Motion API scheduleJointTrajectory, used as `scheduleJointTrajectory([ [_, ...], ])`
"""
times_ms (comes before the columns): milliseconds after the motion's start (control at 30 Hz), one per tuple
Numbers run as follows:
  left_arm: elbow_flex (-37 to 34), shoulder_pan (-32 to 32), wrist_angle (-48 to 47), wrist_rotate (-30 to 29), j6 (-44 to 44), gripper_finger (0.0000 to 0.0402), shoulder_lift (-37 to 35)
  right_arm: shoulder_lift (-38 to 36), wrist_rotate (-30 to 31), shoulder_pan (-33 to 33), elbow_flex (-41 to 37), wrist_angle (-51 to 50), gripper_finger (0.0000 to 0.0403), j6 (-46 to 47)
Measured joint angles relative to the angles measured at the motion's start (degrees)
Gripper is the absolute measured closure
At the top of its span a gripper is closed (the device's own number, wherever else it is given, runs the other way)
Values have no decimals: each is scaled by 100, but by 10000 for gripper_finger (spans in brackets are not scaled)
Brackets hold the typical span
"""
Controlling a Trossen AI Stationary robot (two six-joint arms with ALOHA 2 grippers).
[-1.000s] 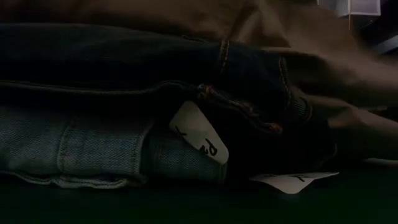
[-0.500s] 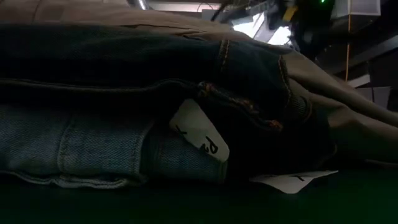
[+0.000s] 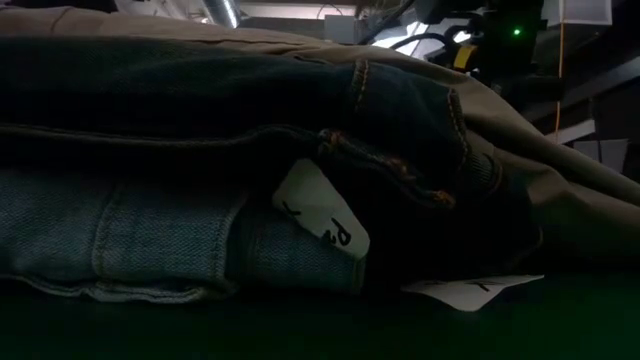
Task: Fold Laundry from Bin
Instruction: Fold the gray short
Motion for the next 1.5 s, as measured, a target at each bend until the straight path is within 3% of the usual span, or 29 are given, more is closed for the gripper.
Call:
scheduleJointTrajectory([
  [333,42,0,-282,35,-1,254,4,0,-168,0,13,-104,268,-29],
  [467,208,53,-278,222,257,251,-87,4,-168,0,197,-764,238,-38],
  [667,655,170,-261,118,329,266,-184,-4,-116,4,663,-1340,231,197],
  [933,914,181,361,-26,966,283,-186,-1,-223,400,826,-39,230,-301],
  [1100,914,133,500,5,914,289,-186,4,-225,762,667,632,230,-435],
  [1200,914,91,1107,-37,918,294,-143,9,-220,1015,536,1072,230,-433],
  [1333,914,-41,1963,-67,1136,301,121,90,-124,1367,224,1947,230,-429],
  [1500,914,-219,2284,-66,1322,307,580,371,-116,1810,-148,2774,230,-377],
])
